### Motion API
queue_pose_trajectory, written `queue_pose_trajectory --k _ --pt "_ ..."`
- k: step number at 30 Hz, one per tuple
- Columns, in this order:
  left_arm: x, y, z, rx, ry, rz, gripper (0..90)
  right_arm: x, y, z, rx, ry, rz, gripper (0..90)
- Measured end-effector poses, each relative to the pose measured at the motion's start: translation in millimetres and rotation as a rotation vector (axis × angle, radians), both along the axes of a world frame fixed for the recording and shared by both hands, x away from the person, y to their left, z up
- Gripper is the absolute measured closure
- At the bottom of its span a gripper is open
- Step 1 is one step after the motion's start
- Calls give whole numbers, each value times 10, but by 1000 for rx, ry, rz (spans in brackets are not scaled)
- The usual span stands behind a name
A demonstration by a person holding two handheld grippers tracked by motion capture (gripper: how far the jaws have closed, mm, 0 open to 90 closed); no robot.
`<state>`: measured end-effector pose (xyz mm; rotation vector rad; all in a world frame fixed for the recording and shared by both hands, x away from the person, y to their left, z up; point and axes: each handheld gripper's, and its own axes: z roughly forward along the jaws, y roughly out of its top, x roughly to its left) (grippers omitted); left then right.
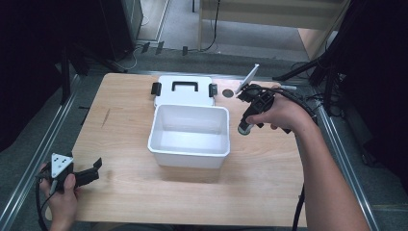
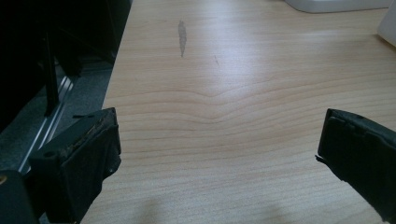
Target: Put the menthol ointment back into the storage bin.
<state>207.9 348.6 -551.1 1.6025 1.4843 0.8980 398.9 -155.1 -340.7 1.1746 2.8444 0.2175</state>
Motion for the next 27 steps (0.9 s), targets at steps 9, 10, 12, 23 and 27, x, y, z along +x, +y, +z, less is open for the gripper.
queue_pose_trajectory --k 9,10,12,23,27 --pt "0 3 0 -1 -1 -3 0 -7 208 155 -5 -16 31 517" --pt "-1 3 0 -1 -1 -3 0 -9 229 162 -8 -15 33 517" --pt "0 4 0 -3 -2 -3 0 -10 282 174 -8 -16 44 518" --pt "-3 4 0 -5 -5 -6 0 -30 524 178 -6 -20 86 517" --pt "-3 4 0 -4 -4 -6 0 -33 569 165 -10 -16 95 518"
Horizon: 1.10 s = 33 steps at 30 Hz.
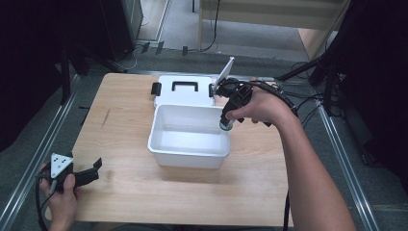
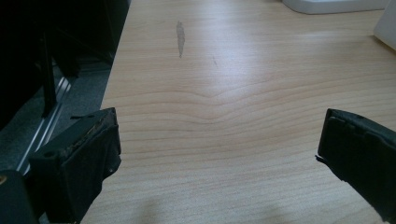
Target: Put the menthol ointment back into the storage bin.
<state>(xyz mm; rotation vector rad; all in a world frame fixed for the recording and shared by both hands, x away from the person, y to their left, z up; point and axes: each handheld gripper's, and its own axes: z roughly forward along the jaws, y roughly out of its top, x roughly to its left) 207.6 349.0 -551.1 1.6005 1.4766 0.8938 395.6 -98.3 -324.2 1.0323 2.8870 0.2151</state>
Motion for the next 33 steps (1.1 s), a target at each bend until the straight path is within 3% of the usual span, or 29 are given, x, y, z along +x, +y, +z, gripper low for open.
queue_pose_trajectory --k 12,21,33 --pt "0 1 -1 -2 -2 0 0 -8 141 -83 -3 2 45 517" --pt "3 1 0 0 2 -1 0 -1 207 -210 21 -10 166 517" --pt "3 -3 -1 2 3 -2 0 -18 186 -442 23 -47 268 517"
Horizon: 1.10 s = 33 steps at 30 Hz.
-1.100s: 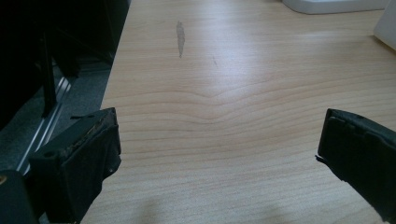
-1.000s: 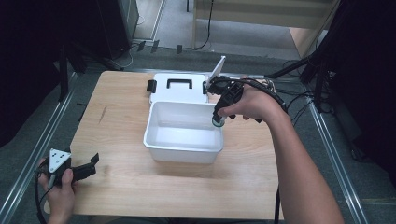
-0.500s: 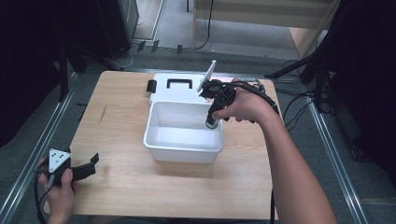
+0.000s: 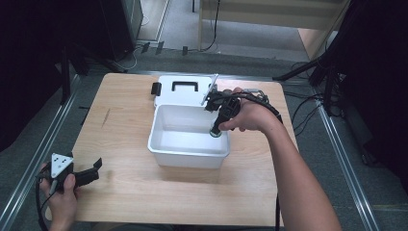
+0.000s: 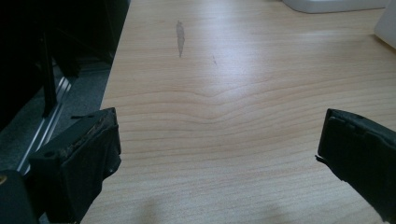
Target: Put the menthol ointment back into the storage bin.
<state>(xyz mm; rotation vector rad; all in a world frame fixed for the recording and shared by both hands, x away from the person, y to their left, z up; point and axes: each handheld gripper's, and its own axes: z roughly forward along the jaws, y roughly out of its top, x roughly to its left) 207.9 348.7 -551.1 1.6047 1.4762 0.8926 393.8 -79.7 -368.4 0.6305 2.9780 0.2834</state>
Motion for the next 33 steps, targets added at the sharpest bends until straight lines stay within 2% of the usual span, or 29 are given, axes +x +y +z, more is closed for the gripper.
queue_pose_trajectory --k 8,18,24,33 --pt "2 -6 0 7 0 2 0 -13 15 -178 8 -8 51 516" --pt "2 -6 0 8 3 2 0 -25 72 -386 -14 -28 102 516" --pt "2 -4 -1 8 3 1 0 -41 129 -487 -29 -61 152 517" --pt "2 -5 0 8 3 -1 0 -58 178 -595 -31 -69 169 516"
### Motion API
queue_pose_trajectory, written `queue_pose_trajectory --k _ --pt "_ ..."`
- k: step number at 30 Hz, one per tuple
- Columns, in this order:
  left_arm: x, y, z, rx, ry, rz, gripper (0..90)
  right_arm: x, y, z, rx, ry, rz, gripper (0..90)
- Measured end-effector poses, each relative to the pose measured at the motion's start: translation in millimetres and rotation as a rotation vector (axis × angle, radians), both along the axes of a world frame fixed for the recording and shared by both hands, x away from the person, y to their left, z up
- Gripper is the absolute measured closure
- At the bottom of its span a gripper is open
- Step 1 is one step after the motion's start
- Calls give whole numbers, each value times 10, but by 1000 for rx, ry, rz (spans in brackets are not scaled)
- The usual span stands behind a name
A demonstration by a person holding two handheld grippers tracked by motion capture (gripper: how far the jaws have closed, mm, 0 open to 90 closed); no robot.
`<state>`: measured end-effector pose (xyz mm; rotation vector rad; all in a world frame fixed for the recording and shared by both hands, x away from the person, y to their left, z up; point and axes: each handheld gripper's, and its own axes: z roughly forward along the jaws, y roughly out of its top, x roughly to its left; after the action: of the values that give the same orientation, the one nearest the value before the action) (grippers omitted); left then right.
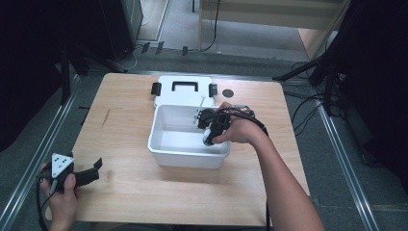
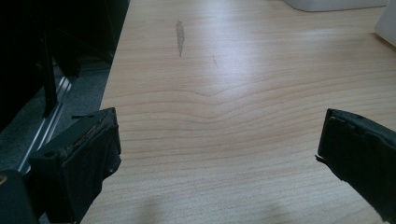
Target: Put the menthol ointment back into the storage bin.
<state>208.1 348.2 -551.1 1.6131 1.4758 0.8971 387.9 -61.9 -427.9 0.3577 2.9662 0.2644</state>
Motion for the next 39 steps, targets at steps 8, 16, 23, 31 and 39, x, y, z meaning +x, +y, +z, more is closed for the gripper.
queue_pose_trajectory --k 8,16,23,31,39 --pt "-1 2 0 -2 -1 -1 0 6 19 -95 -48 6 -2 516" --pt "1 2 -1 -5 -1 -1 0 24 42 -148 -80 6 -11 516" --pt "-1 3 0 -3 0 -3 0 19 64 -167 -119 -16 -9 513" --pt "-2 -4 1 2 0 -1 0 0 76 -197 -168 -46 13 509" --pt "-3 -4 2 4 0 -3 0 -9 76 -197 -176 -49 12 507"
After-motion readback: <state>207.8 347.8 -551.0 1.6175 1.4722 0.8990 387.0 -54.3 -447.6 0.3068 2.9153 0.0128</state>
